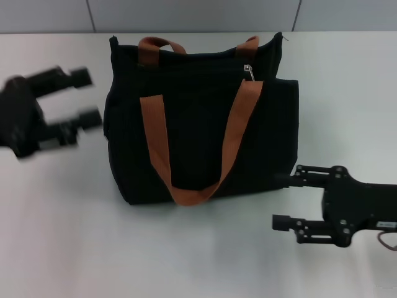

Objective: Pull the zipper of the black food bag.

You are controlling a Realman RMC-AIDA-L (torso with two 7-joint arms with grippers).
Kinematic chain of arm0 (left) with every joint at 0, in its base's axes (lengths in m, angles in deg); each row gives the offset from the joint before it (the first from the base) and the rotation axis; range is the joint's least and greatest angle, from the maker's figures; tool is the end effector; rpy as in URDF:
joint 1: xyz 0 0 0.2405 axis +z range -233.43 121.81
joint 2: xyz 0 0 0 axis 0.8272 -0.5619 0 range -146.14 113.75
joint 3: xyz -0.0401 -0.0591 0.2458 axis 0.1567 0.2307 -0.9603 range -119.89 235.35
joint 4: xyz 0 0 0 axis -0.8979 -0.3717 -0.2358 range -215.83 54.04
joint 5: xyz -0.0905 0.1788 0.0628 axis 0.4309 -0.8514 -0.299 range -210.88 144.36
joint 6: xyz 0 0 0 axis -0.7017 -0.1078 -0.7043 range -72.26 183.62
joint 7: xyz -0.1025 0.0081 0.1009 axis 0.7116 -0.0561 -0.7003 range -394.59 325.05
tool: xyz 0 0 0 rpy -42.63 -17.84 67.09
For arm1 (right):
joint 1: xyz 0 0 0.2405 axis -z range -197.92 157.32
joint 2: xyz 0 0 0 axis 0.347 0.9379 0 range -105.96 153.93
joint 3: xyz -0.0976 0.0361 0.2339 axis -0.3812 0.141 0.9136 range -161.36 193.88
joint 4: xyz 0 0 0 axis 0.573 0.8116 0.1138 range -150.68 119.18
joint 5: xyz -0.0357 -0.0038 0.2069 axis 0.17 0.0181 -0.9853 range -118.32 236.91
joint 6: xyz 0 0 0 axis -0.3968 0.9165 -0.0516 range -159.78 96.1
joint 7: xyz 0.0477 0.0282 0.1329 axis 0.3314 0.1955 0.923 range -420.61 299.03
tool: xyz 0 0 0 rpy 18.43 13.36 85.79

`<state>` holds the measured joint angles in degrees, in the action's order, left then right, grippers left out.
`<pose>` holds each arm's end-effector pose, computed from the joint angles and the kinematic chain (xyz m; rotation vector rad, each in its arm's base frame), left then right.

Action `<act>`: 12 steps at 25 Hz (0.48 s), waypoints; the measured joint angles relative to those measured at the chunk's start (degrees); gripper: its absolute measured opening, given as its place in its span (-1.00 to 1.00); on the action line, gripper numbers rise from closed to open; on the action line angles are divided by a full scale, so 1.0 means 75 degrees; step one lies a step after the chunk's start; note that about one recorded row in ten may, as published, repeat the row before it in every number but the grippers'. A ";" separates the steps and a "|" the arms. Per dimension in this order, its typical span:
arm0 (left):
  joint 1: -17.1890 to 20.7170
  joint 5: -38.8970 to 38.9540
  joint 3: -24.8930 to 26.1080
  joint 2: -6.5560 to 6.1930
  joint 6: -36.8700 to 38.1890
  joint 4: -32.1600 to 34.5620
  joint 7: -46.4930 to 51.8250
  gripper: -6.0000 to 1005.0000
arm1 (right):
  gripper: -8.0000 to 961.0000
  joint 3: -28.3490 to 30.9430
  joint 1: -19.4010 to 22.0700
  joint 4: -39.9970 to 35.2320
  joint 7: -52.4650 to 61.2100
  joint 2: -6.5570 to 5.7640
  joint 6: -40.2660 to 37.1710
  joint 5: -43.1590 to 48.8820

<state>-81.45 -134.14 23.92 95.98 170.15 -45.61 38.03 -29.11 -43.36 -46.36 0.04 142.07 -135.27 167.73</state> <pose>-0.2602 0.2846 0.0771 -2.6918 -0.3314 -1.1928 0.2733 0.2578 -0.0135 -2.8710 0.3522 0.9638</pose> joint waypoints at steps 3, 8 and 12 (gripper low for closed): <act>0.0032 -0.0037 -0.0563 0.0165 0.0073 -0.0004 -0.0433 0.45 | 0.49 -0.0022 -0.0111 0.0167 -0.0098 0.0002 0.0032 0.0047; 0.0286 -0.0312 -0.1931 0.0437 -0.0021 -0.0366 -0.1581 0.63 | 0.49 -0.0021 -0.0147 0.0386 -0.0454 0.0019 0.0086 0.0144; 0.0501 -0.0919 -0.2047 0.0613 -0.0590 -0.0781 -0.2103 0.66 | 0.49 -0.0023 -0.0113 0.0652 -0.0975 0.0049 0.0141 0.0285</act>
<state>-77.69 -141.04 8.57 100.57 165.72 -51.46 22.26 -29.29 -44.20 -41.47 -7.27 142.45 -134.22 169.87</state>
